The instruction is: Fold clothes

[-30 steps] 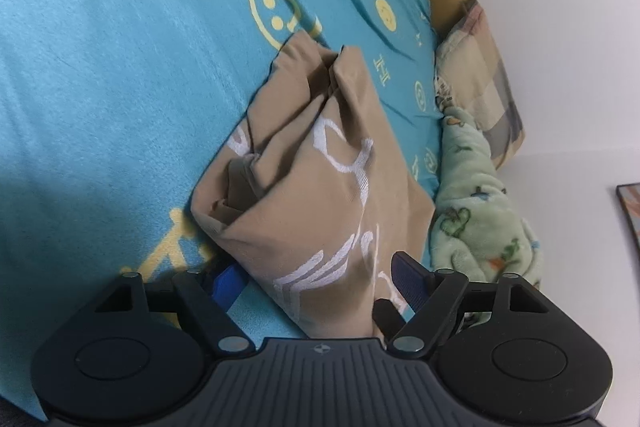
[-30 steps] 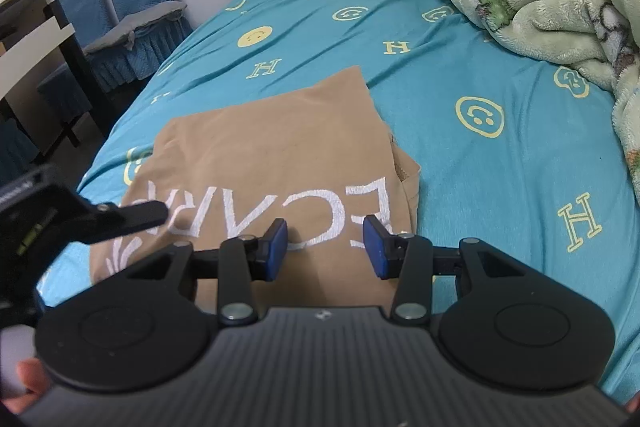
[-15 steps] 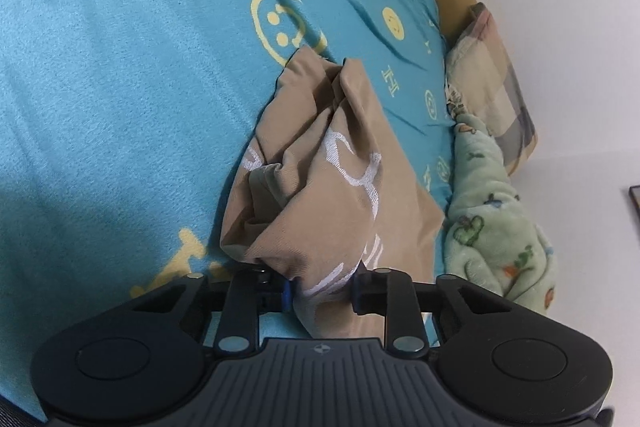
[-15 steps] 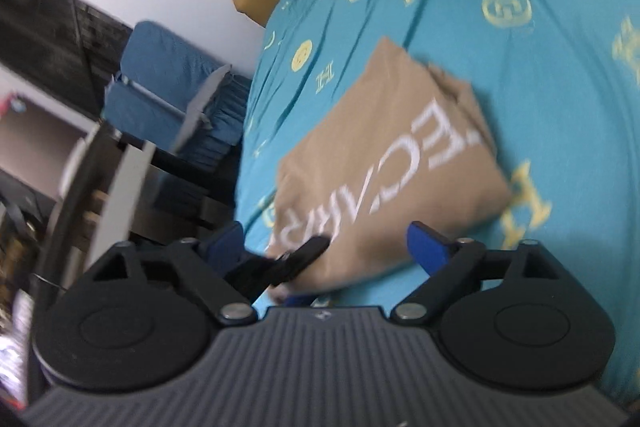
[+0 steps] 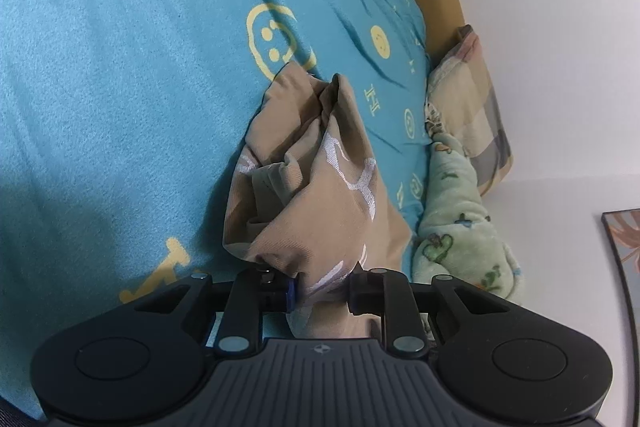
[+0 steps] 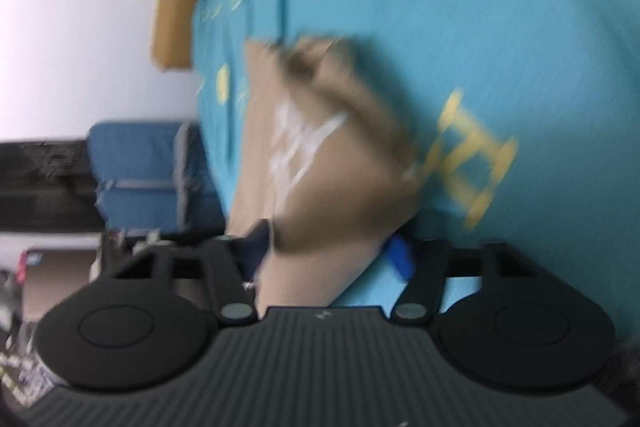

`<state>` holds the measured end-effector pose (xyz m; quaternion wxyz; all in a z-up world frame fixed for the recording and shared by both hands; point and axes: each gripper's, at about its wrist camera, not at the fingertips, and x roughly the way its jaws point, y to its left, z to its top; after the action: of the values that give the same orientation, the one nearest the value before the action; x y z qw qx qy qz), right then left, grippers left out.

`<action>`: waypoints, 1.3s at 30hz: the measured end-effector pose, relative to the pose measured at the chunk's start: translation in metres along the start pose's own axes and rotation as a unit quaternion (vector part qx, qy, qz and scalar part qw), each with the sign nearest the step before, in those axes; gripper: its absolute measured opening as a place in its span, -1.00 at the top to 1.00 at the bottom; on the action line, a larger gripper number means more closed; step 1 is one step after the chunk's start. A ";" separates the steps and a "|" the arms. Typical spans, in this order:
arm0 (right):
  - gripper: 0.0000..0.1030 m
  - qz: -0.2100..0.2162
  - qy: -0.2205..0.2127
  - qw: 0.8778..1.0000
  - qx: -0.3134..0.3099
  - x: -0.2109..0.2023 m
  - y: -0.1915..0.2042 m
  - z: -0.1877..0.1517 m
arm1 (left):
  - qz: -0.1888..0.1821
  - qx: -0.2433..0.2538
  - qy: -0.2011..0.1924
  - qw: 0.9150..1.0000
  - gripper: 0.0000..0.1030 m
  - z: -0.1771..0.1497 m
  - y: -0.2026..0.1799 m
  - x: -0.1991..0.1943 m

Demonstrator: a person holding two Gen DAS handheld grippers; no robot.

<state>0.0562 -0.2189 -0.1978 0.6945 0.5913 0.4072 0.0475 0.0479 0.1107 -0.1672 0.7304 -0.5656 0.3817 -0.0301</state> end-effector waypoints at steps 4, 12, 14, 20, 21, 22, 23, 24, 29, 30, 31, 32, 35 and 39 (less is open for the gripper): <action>0.47 0.004 -0.015 0.998 -0.056 -0.005 0.017 -0.011 | -0.008 0.020 -0.015 1.000 0.56 -0.004 -0.008 -0.017; 0.51 0.051 -0.053 0.992 -0.105 -0.087 0.036 -0.036 | -0.057 0.055 -0.002 0.997 0.56 -0.040 -0.051 -0.075; 0.51 0.059 -0.073 0.990 -0.103 -0.116 0.037 -0.035 | -0.061 0.071 0.015 0.996 0.56 -0.059 -0.070 -0.083; 0.51 0.059 -0.126 0.985 -0.105 -0.212 0.039 -0.019 | -0.067 0.109 0.075 0.989 0.56 -0.127 -0.139 -0.082; 0.51 0.063 -0.136 0.984 -0.099 -0.229 0.038 -0.011 | -0.072 0.115 0.086 0.987 0.56 -0.139 -0.151 -0.077; 0.51 0.066 -0.146 0.982 -0.095 -0.246 0.037 -0.004 | -0.076 0.124 0.098 0.984 0.55 -0.151 -0.165 -0.070; 0.51 0.067 -0.158 0.981 -0.094 -0.261 0.035 0.004 | -0.077 0.135 0.108 0.982 0.55 -0.164 -0.179 -0.061; 0.51 0.064 -0.169 0.979 -0.094 -0.274 0.034 0.014 | -0.074 0.146 0.117 0.980 0.55 -0.176 -0.193 -0.050; 0.51 0.037 -0.211 0.972 -0.102 -0.321 0.037 0.086 | -0.080 0.194 0.158 0.965 0.55 -0.232 -0.266 0.018; 0.51 0.033 -0.220 0.969 -0.103 -0.330 0.039 0.103 | -0.086 0.200 0.167 0.962 0.55 -0.242 -0.282 0.033; 0.51 0.031 -0.230 0.967 -0.107 -0.338 0.043 0.120 | -0.100 0.206 0.173 0.958 0.55 -0.249 -0.300 0.050; 0.51 0.031 -0.242 0.963 -0.114 -0.348 0.050 0.137 | -0.114 0.213 0.179 0.954 0.55 -0.256 -0.319 0.068; 0.51 0.026 -0.292 0.940 -0.173 -0.378 0.083 0.183 | -0.174 0.225 0.193 0.939 0.55 -0.277 -0.378 0.109; 0.51 0.016 -0.380 0.881 -0.281 -0.413 0.123 0.218 | -0.258 0.267 0.187 0.910 0.52 -0.312 -0.449 0.154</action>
<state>-0.0317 -0.5797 0.1115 0.9319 0.3508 0.0723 -0.0575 0.1464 -0.3739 0.1117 0.7362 -0.4126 0.3297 -0.4232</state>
